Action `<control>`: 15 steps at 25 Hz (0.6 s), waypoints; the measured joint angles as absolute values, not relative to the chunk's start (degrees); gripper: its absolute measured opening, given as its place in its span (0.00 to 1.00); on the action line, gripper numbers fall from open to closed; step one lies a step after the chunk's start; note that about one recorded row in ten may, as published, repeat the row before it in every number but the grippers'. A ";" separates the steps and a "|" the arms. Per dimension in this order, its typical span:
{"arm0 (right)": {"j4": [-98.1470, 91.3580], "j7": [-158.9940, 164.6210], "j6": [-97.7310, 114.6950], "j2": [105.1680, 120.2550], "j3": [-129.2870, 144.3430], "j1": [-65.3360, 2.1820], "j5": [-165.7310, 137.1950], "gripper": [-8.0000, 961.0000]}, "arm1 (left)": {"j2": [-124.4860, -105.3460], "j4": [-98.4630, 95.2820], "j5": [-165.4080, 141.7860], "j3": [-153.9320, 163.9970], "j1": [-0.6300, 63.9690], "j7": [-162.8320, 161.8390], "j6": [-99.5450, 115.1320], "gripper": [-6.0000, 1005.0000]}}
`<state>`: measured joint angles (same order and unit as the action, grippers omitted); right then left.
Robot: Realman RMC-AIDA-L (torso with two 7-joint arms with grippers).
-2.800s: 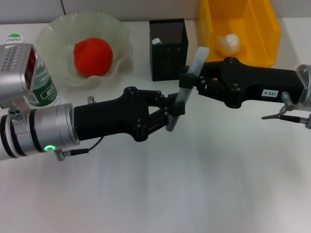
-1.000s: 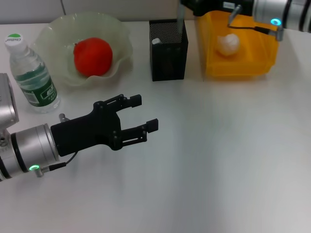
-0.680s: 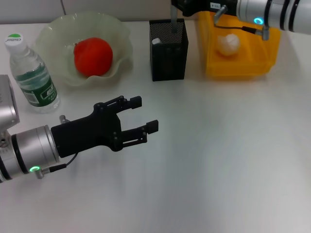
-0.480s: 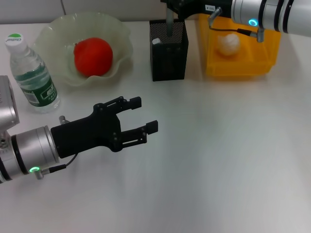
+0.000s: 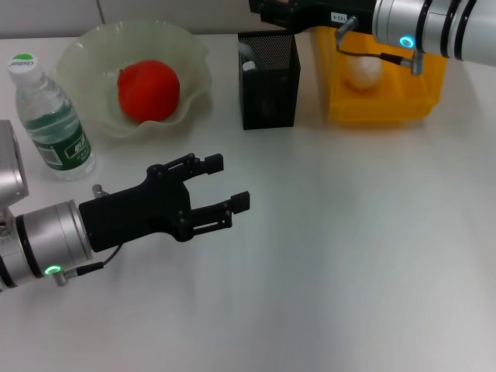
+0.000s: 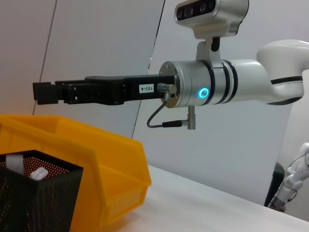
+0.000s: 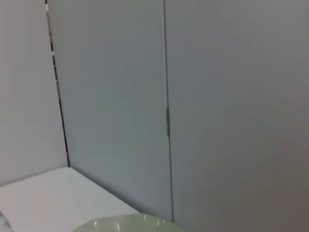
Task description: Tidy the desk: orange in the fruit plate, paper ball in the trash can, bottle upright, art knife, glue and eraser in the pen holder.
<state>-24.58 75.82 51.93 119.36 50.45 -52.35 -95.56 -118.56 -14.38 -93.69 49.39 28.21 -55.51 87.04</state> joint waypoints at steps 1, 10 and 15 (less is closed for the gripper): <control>-24.81 76.19 51.69 119.36 50.61 -52.15 -95.11 0.32 | -118.56 -14.33 -93.69 49.37 28.21 -55.54 87.02 0.80; -30.70 83.09 60.21 118.97 50.35 -46.31 -88.41 0.74 | -118.49 -14.33 -93.97 49.44 27.86 -55.61 86.91 0.80; -36.58 90.56 77.20 117.01 50.00 -39.38 -85.80 0.76 | -118.25 -14.93 -94.04 49.53 26.62 -55.63 87.56 0.80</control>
<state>-36.58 90.56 77.20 117.01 50.00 -39.38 -85.80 -118.25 -14.92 -94.04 49.53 26.62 -55.63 87.56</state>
